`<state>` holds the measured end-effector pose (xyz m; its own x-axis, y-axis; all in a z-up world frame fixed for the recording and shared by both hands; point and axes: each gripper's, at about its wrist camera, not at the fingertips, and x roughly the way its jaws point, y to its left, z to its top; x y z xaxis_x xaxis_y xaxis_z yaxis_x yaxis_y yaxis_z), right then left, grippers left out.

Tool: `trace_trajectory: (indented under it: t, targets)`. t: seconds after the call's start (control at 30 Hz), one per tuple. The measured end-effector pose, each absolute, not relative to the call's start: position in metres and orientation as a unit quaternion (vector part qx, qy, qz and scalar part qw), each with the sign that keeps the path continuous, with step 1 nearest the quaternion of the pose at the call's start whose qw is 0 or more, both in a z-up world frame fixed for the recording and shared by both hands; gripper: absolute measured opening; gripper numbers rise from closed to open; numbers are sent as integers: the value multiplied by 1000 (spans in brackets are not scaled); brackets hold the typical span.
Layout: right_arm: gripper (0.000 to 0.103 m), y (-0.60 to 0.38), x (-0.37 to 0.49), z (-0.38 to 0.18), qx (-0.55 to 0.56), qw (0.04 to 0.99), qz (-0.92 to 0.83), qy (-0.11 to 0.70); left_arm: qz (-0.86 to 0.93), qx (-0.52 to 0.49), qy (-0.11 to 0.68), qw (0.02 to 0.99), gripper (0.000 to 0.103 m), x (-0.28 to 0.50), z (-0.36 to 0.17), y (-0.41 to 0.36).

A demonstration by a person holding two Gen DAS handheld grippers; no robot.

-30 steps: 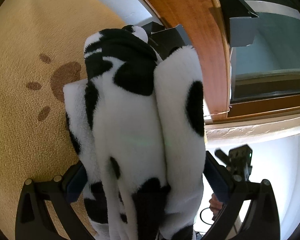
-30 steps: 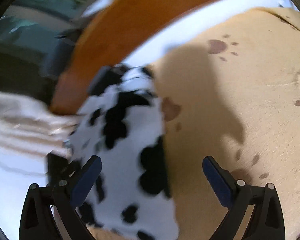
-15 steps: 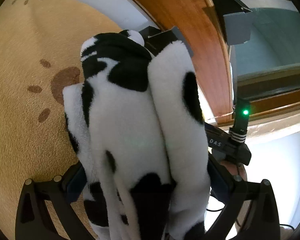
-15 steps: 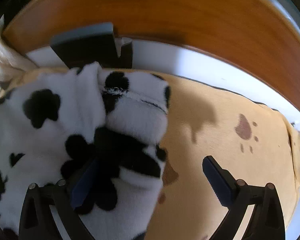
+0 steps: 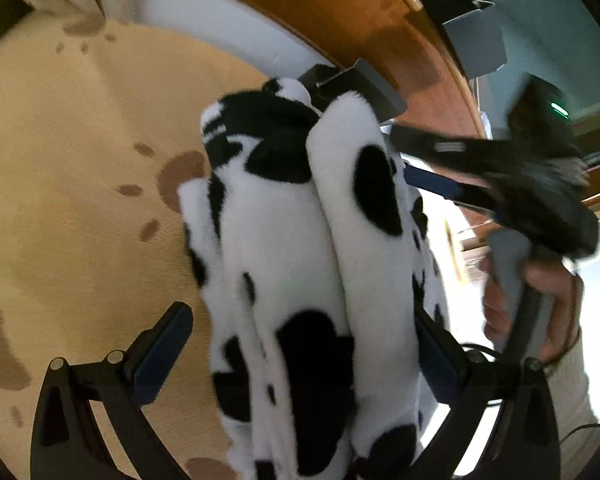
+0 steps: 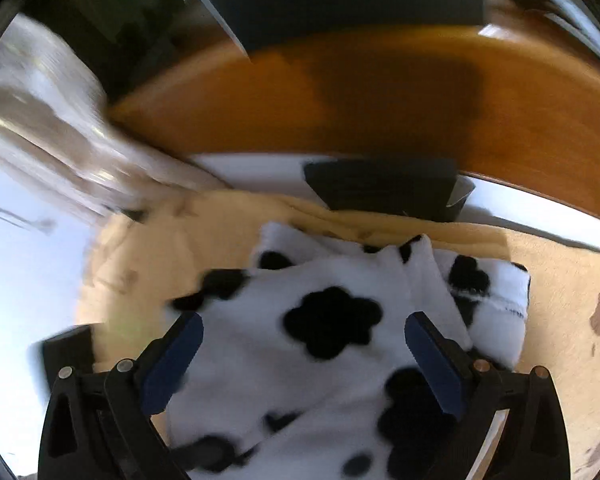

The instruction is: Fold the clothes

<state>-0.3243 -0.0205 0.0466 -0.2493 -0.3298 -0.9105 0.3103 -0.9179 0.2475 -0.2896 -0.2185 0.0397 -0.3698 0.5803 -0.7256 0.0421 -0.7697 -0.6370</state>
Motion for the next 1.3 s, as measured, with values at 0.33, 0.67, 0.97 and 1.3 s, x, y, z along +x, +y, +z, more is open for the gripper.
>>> trace_trajectory:
  t: [0.33,0.67,0.97,1.3]
  targets:
    - [103,-47,-346,4,588,174,-784,95,820,-513,-227,109,103,-252,49,-187]
    - [103,-41,-348,2,573,149,-801,93,839,-512,-170,76,103,-256,49,-182]
    - [103,-32,-349,3,549,127,-821,91,842,-511,-155,71,103,-231,52,-198]
    - [103,-19,-353,1,532,115,-833,96,844,-513,-141,70,103,-277,27,-183]
